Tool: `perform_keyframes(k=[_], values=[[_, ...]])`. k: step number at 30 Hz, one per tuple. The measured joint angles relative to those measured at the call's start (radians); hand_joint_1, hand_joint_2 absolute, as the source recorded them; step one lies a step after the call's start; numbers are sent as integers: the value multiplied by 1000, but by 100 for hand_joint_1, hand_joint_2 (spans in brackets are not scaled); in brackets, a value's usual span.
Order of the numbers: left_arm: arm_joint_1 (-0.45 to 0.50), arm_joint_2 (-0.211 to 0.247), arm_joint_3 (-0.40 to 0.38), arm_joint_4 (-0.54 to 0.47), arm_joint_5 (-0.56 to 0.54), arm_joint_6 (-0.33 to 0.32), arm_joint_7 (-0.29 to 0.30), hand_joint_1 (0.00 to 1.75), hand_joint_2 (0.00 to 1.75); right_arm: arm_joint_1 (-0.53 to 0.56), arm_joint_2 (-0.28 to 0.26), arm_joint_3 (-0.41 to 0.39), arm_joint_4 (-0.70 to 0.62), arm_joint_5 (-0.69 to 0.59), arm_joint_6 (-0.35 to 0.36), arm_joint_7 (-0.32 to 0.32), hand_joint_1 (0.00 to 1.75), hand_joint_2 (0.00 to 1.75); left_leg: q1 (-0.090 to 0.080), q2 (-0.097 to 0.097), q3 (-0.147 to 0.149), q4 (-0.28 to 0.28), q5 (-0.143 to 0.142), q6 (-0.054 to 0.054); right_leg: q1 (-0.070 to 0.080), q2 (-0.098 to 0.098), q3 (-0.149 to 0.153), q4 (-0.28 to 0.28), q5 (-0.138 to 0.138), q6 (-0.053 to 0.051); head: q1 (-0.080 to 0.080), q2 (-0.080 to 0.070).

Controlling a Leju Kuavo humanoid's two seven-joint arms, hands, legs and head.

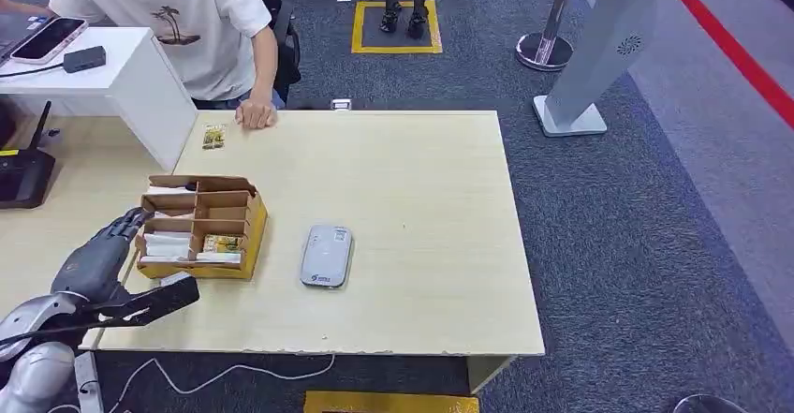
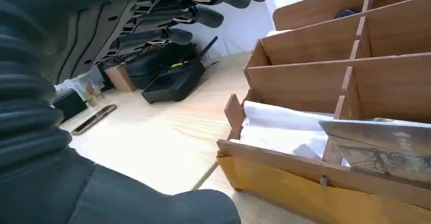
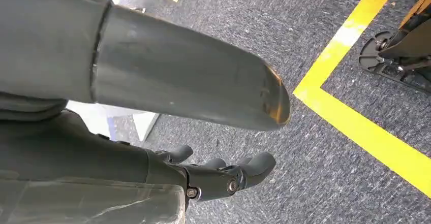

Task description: Pass the card to the sensor for recognition and then transmit it.

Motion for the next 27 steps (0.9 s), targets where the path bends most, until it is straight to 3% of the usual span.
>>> perform_keyframes(k=[27], values=[[0,-5,0,0,0,0,0,0,175,0,0,0,0,0,0,0,0,0,0,0,0,0,0,0,0,0,0,0,0,0,0,0]])
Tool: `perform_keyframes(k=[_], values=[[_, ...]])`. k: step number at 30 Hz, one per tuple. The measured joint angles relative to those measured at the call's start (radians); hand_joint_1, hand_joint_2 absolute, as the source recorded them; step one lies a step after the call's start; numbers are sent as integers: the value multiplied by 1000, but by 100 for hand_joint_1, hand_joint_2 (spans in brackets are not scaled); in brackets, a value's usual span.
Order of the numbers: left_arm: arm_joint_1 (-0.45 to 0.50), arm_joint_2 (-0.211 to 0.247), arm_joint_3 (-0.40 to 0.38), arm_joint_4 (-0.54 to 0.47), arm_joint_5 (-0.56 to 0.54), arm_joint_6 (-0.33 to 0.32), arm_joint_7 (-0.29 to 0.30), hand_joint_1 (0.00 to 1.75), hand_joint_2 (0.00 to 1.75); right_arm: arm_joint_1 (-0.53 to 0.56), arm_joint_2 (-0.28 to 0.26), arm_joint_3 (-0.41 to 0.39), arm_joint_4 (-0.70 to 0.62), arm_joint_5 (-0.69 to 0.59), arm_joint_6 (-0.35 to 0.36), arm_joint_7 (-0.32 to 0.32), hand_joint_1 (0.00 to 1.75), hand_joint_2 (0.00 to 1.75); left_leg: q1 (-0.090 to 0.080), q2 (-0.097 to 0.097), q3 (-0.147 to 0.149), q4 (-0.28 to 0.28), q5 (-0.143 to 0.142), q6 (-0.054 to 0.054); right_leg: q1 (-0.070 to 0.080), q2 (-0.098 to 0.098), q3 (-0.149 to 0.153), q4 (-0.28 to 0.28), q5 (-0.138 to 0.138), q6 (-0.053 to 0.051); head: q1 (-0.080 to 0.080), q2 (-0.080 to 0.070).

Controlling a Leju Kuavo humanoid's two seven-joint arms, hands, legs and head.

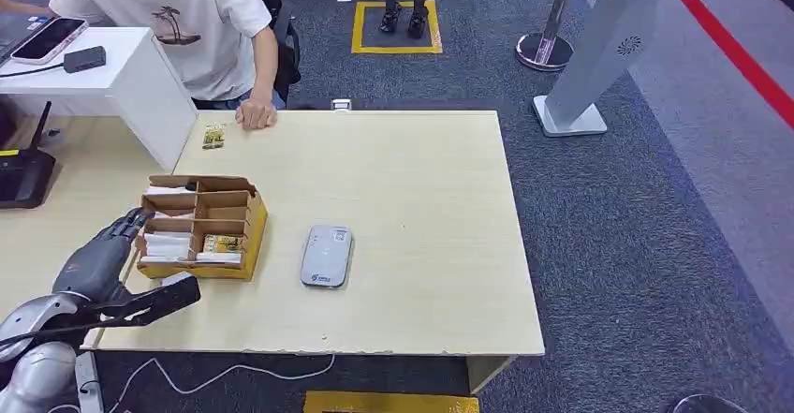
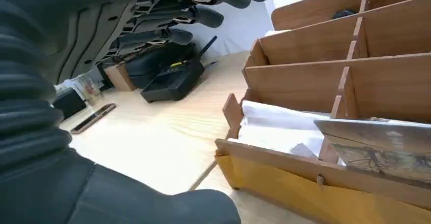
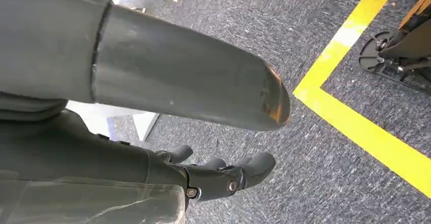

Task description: Pass the card to the sensor for recognition and then transmit it.

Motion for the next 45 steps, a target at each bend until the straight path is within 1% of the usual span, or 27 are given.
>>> perform_keyframes(k=[9,10,11,12,13,15,21,23,26,33,45], values=[[-5,-4,0,1,0,-5,-5,0,175,0,0,0,0,0,0,0,0,0,0,0,1,0,0,0,0,0,-2,0,0,0,0,0],[-25,-23,-1,14,0,-18,-16,0,175,0,0,3,0,0,0,1,0,0,0,-1,0,0,0,0,0,-1,-2,0,0,0,-2,0],[-68,-53,-6,47,-4,-28,-24,0,175,0,0,10,0,0,0,3,0,0,-1,-5,-1,1,2,2,0,-6,-3,-1,0,0,-2,0],[-114,-86,-20,83,-12,-26,-24,0,175,-6,0,18,0,1,0,5,0,0,-1,-10,-2,0,2,3,0,-11,-1,-1,0,0,-1,0],[-150,-117,-38,122,-18,-22,-24,0,175,-13,0,24,0,1,0,9,0,0,0,-10,-2,0,3,3,0,-11,2,-1,0,1,1,0],[-201,-156,-69,177,-19,-12,-24,0,175,-23,0,31,0,0,0,10,0,0,-1,-8,-1,0,3,3,0,-9,2,-1,2,1,2,0],[-209,-166,-74,187,-19,-10,-24,0,175,-24,0,32,0,0,0,10,0,0,-1,-6,-1,0,3,3,0,-8,2,-1,3,1,2,0],[-234,-187,-88,217,-16,-2,-27,0,175,-23,0,39,0,0,0,11,0,0,-1,-2,-1,1,3,3,-1,-3,0,-1,4,2,2,0],[-295,-233,-143,295,8,7,-29,0,175,-21,0,51,2,1,2,12,0,0,-1,-2,-2,1,3,2,0,-1,-1,-1,4,2,0,0],[-312,-256,-156,324,9,8,-32,0,175,-22,0,54,2,1,2,13,0,0,-1,-1,-1,1,3,2,0,-1,-1,-1,4,2,0,0],[-314,-267,-158,338,9,8,-32,0,175,-22,0,54,2,1,2,13,0,0,-1,-1,-1,1,3,2,0,-1,-1,-1,4,2,0,0]])
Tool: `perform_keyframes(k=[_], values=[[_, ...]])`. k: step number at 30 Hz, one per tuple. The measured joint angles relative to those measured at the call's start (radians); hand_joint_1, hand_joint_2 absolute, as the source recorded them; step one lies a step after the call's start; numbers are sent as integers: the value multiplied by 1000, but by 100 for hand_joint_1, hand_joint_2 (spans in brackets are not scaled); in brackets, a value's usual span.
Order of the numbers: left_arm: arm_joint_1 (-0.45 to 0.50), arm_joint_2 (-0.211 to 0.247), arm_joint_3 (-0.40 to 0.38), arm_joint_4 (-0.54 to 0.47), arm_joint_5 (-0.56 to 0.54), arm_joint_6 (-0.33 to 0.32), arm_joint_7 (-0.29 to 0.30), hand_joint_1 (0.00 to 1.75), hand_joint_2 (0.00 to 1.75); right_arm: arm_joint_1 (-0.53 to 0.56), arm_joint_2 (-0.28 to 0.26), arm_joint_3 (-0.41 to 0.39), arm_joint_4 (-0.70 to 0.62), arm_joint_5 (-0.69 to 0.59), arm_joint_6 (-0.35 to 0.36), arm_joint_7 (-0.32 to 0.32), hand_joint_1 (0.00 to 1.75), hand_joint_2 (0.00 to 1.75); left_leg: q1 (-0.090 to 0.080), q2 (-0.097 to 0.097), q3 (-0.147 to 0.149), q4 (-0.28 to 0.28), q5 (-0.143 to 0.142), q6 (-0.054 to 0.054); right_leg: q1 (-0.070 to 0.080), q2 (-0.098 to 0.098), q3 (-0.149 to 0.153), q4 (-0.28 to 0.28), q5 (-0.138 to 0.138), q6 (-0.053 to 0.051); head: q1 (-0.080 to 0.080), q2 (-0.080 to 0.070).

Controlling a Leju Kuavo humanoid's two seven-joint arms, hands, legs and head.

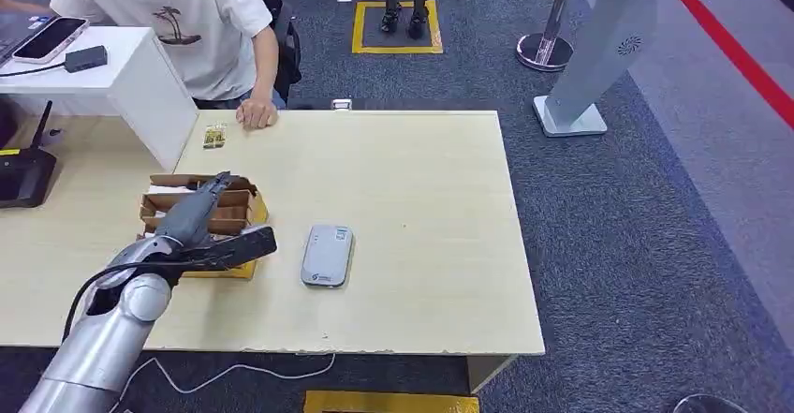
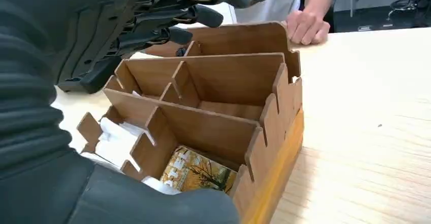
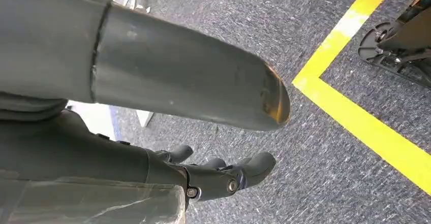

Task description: Pass the card to the sensor for recognition and then transmit it.

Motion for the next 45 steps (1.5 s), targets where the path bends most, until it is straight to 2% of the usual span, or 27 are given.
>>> perform_keyframes(k=[15,29,45], values=[[-22,-2,-8,3,12,-5,-6,0,175,0,0,1,0,-2,0,2,0,0,0,0,0,0,0,0,0,0,0,0,0,0,0,0],[-1,77,-23,-35,42,-22,14,0,175,2,0,1,0,-4,0,-8,0,0,0,1,0,0,0,0,0,0,0,0,0,0,0,0],[69,138,-32,-108,71,-22,14,0,175,5,0,1,0,-6,0,-11,0,0,0,1,0,0,0,0,0,0,0,0,0,0,0,0]])
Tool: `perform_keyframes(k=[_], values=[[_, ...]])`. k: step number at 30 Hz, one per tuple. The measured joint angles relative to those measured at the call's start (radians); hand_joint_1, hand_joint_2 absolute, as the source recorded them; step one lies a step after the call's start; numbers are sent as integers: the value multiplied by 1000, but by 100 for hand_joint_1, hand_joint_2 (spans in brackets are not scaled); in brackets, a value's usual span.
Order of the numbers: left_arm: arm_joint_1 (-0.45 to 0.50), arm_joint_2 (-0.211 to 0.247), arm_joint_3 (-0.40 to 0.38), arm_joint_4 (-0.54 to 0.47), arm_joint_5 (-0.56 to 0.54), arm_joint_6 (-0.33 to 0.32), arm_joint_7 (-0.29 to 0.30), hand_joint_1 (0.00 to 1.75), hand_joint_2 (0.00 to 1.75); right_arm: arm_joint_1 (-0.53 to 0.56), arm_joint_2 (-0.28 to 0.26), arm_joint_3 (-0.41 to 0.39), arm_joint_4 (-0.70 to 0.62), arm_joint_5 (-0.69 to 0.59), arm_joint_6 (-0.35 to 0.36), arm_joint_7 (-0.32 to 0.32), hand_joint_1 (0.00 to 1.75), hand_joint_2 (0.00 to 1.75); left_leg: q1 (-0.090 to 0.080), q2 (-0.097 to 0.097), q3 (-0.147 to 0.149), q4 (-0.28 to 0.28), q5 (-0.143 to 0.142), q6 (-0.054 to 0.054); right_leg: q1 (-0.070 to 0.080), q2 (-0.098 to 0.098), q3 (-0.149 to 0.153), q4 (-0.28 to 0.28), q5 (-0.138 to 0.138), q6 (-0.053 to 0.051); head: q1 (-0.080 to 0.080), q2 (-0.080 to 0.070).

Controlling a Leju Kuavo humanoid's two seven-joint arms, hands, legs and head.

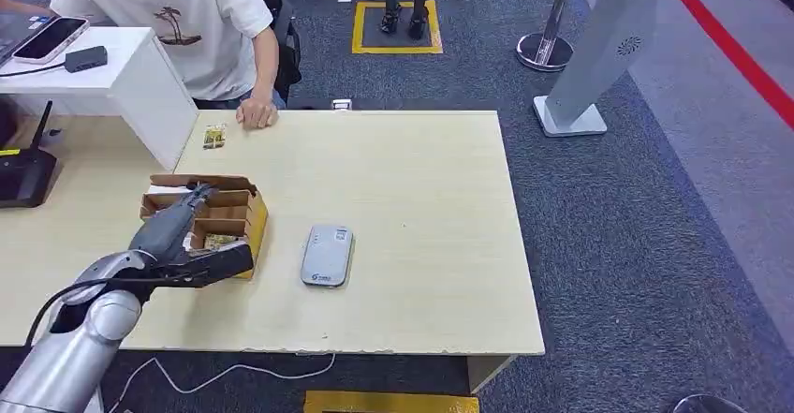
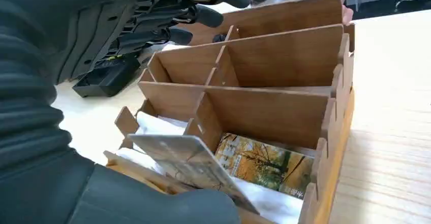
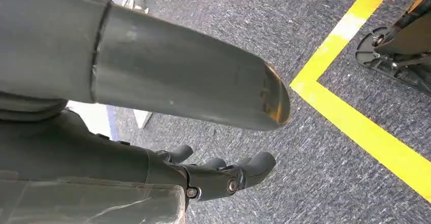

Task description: Pass the card to the sensor for recognition and then transmit it.

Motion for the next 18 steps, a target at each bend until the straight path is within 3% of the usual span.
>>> perform_keyframes(k=[18], values=[[48,70,0,-47,18,2,12,0,175,2,0,0,0,1,0,0,0,0,0,0,0,0,0,0,0,0,0,0,0,0,0,0]])
